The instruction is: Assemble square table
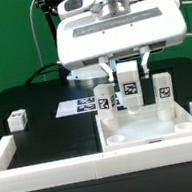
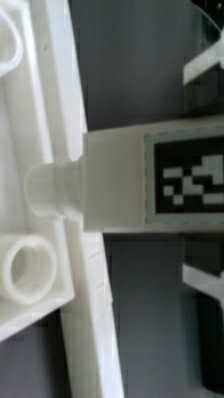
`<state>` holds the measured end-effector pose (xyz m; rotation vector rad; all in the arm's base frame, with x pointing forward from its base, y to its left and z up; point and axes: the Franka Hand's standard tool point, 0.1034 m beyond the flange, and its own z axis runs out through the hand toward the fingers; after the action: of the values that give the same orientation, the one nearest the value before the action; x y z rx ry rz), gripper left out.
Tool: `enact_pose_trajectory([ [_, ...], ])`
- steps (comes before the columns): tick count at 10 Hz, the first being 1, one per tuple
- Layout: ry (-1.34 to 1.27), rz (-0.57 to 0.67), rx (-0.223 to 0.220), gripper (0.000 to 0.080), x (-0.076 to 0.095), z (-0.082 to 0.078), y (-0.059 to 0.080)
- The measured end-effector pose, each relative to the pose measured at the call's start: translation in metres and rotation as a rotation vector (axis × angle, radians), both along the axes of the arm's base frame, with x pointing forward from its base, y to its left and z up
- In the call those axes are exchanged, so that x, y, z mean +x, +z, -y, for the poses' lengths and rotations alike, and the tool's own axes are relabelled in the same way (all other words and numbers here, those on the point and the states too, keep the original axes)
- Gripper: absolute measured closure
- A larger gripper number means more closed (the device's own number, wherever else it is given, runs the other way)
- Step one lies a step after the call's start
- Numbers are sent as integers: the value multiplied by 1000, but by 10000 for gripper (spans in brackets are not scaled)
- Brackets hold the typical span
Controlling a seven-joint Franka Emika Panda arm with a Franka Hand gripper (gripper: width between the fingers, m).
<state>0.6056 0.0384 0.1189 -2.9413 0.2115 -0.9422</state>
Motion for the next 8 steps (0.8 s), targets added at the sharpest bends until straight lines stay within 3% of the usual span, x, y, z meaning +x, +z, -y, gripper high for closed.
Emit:
enact_pose_trajectory([
  [3, 12, 9, 30, 509, 8, -28, -4],
  [7, 7, 14, 24, 509, 8, -25, -6],
  [8, 9, 6, 25, 509, 4, -28, -12],
])
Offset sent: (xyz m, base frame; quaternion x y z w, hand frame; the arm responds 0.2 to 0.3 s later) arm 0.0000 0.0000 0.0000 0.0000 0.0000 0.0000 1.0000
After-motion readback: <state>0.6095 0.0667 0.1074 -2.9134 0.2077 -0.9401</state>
